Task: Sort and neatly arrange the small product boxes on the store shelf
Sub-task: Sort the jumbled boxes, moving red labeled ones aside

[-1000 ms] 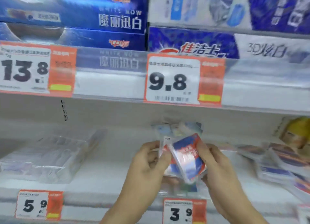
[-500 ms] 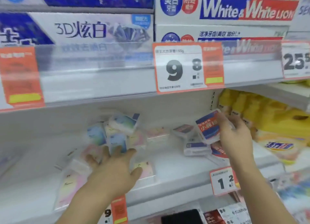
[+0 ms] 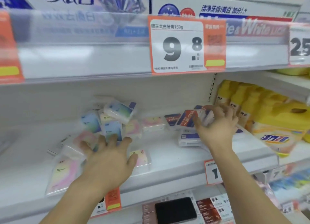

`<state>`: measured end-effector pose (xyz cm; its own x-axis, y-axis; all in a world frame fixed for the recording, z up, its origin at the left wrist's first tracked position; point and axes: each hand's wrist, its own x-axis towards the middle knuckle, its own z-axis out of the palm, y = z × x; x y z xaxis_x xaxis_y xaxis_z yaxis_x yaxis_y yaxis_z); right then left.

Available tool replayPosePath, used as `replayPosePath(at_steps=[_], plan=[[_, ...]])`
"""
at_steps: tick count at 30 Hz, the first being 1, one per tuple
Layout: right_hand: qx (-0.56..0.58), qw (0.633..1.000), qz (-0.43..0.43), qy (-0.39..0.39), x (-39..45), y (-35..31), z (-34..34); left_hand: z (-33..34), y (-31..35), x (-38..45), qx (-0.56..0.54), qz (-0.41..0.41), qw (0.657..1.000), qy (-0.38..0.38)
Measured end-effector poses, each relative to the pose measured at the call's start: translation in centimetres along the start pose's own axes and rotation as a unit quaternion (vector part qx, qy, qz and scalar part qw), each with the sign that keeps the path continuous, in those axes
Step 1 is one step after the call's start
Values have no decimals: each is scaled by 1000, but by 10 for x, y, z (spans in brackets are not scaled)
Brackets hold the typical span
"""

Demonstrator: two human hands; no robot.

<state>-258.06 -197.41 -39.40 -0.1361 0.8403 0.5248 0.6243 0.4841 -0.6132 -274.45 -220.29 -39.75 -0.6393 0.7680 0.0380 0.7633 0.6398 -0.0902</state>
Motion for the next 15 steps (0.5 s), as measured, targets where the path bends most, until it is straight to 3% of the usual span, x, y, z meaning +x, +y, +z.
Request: replayPosePath(at_steps=[2, 5, 9, 12, 14, 15], plan=[[-28, 997, -38, -55, 0, 0, 3, -1, 1, 1, 7, 1, 1000, -6], [-55, 991, -3, -121, -1, 0, 6, -4, 0, 3, -2, 5, 1000, -26], [-100, 993, 40, -47, -1, -7, -1, -9, -2, 7, -19, 7, 999, -43], [-44, 999, -24, 9, -5, -26, 2, -12, -4, 7, -29, 21, 998, -45], [12, 995, -95, -39, -8, -48, 11, -16, -9, 5, -29, 36, 998, -39], [25, 987, -121, -103, -7, -60, 18, -19, -12, 4, -23, 41, 998, -35]])
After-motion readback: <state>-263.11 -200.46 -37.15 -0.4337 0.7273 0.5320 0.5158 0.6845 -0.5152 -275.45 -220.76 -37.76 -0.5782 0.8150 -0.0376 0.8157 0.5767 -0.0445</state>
